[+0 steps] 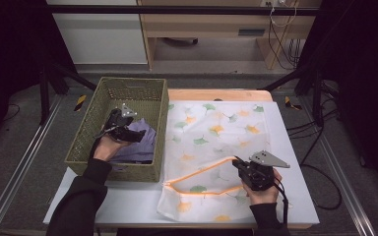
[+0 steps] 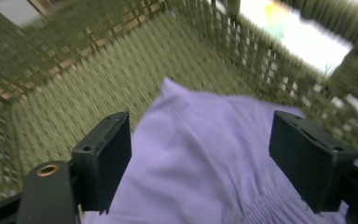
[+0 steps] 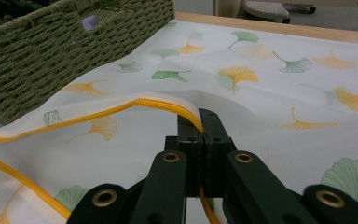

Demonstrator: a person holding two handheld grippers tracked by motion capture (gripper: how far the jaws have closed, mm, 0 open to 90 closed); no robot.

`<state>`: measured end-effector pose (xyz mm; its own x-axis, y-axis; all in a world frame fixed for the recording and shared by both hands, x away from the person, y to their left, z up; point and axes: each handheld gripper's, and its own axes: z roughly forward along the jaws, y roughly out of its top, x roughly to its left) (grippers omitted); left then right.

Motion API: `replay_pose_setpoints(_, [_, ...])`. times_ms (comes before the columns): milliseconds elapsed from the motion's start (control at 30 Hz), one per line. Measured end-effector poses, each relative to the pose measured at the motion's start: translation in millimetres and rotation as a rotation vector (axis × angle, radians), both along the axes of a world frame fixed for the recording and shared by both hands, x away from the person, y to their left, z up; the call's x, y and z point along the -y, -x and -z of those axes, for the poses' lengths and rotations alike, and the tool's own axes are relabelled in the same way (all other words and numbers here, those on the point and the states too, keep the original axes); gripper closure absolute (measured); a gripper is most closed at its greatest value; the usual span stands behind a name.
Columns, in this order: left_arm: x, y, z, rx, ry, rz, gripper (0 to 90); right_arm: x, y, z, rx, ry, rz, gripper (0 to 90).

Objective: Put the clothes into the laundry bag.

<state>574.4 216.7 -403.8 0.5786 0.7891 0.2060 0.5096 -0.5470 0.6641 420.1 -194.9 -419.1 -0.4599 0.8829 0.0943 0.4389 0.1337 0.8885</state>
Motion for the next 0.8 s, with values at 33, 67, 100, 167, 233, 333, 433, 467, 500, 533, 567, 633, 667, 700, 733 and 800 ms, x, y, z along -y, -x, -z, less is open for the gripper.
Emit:
replay_pose_setpoints(33, [0.8,-0.6,2.4,-0.012,-0.005,0.003,18.7,-0.2,0.1,0.0,0.000,-0.001,0.000,88.4])
replay_pose_setpoints(67, [1.7,-0.7,3.7,-0.021,-0.014,0.003,18.2,-0.3,0.2,0.1,-0.001,-0.001,0.001,88.4])
replay_pose_setpoints(100, [1.6,-1.0,3.9,-0.031,-0.022,0.008,17.6,-0.2,0.0,0.2,-0.001,0.001,0.001,88.4])
replay_pose_setpoints(167, [2.2,-2.3,7.1,-0.052,-0.026,0.003,16.3,-0.1,-0.2,0.2,-0.002,0.001,0.000,88.4])
replay_pose_setpoints(233, [2.7,-4.0,10.8,-0.076,-0.046,-0.009,14.8,-0.1,-0.1,0.2,-0.002,0.001,0.000,88.4])
replay_pose_setpoints(333, [4.1,-5.4,16.6,-0.114,-0.059,-0.022,13.1,-0.3,0.1,0.3,-0.003,0.002,-0.001,88.4])
replay_pose_setpoints(433, [6.1,-5.7,21.0,-0.135,-0.089,-0.016,12.9,-0.6,0.2,0.3,-0.003,0.000,-0.001,88.4])
replay_pose_setpoints(467, [6.7,-6.3,22.2,-0.149,-0.089,-0.019,12.9,-0.6,0.2,0.3,-0.003,0.000,-0.001,88.4])
replay_pose_setpoints(500, [7.0,-7.0,24.0,-0.158,-0.091,-0.022,12.9,-0.7,0.2,0.3,-0.004,0.000,-0.001,88.4])
replay_pose_setpoints(533, [7.2,-7.6,25.7,-0.173,-0.097,-0.025,12.8,-0.9,0.2,0.4,-0.004,0.001,-0.002,88.4])
replay_pose_setpoints(567, [7.2,-8.0,26.6,-0.185,-0.098,-0.024,12.7,-0.9,0.3,0.5,-0.004,0.002,-0.004,88.4])
replay_pose_setpoints(633, [8.2,-8.5,30.1,-0.207,-0.108,-0.026,12.0,-1.0,-0.1,0.7,-0.005,0.005,-0.004,88.4])
replay_pose_setpoints(667, [8.5,-8.8,31.2,-0.213,-0.111,-0.024,11.7,-1.1,-0.1,0.8,-0.006,0.005,-0.004,88.4])
replay_pose_setpoints(700, [8.6,-9.3,32.6,-0.223,-0.114,-0.022,11.6,-1.1,-0.1,0.8,-0.008,0.004,-0.004,88.4])
replay_pose_setpoints(733, [8.6,-9.5,33.7,-0.230,-0.114,-0.020,11.6,-1.1,-0.1,0.8,-0.009,0.005,-0.003,88.4])
replay_pose_setpoints(800, [8.9,-9.3,34.3,-0.226,-0.124,-0.017,11.8,-1.0,0.0,0.7,-0.007,0.005,-0.002,88.4])
